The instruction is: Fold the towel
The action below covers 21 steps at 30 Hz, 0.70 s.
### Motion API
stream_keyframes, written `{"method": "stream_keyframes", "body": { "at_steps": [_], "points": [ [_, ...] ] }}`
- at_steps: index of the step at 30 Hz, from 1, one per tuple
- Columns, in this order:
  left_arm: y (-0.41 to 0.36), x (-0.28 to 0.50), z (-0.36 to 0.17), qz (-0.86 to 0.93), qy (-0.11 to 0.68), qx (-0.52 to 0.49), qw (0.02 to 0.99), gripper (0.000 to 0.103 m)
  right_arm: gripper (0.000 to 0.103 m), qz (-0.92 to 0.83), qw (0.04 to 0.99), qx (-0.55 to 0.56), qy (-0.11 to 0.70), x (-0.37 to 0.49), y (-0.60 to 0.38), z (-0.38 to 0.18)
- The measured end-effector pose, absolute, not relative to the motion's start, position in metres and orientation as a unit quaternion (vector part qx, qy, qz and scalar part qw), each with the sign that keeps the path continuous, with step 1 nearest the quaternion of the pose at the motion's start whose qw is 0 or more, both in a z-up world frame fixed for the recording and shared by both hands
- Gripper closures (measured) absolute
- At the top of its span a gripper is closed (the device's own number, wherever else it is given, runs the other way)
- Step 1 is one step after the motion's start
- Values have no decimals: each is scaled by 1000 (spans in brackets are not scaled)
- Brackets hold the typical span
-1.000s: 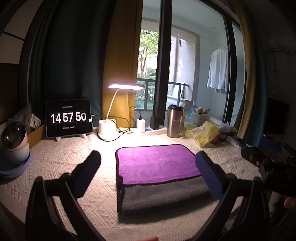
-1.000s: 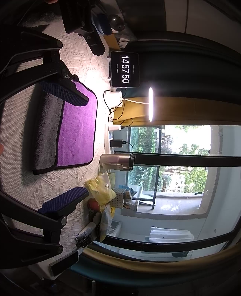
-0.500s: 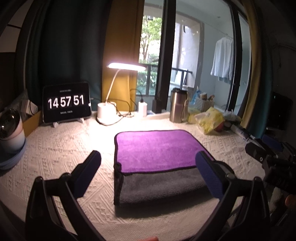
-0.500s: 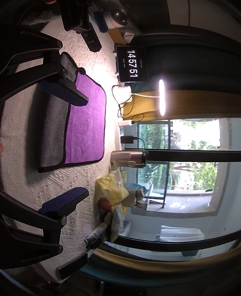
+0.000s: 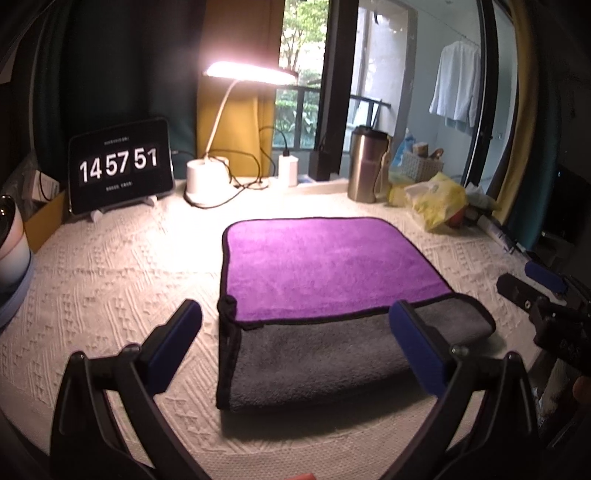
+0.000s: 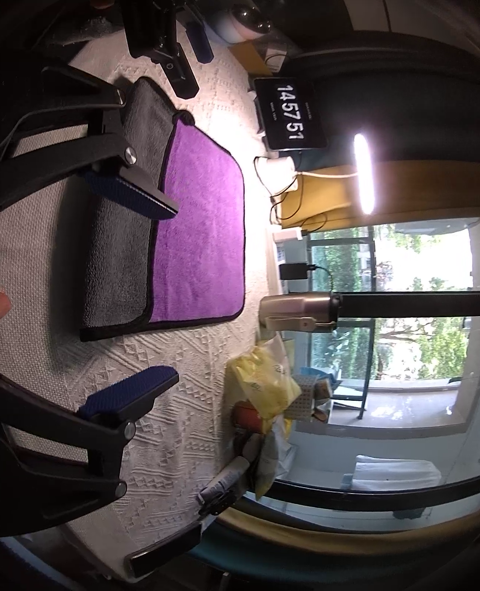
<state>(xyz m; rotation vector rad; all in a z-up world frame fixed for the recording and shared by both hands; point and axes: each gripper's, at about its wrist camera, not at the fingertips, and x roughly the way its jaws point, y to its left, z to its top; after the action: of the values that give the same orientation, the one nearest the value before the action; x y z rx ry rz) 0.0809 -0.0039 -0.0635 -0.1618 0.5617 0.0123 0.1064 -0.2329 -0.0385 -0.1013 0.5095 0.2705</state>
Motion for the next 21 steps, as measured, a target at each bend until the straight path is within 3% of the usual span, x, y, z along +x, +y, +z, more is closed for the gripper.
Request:
{"method": "stream_keyframes", "body": {
  "at_steps": [21],
  "points": [
    [4,131,-101,23,378,-99,920,5,26,147,932,-54,326,167,-243,-74]
  ]
}}
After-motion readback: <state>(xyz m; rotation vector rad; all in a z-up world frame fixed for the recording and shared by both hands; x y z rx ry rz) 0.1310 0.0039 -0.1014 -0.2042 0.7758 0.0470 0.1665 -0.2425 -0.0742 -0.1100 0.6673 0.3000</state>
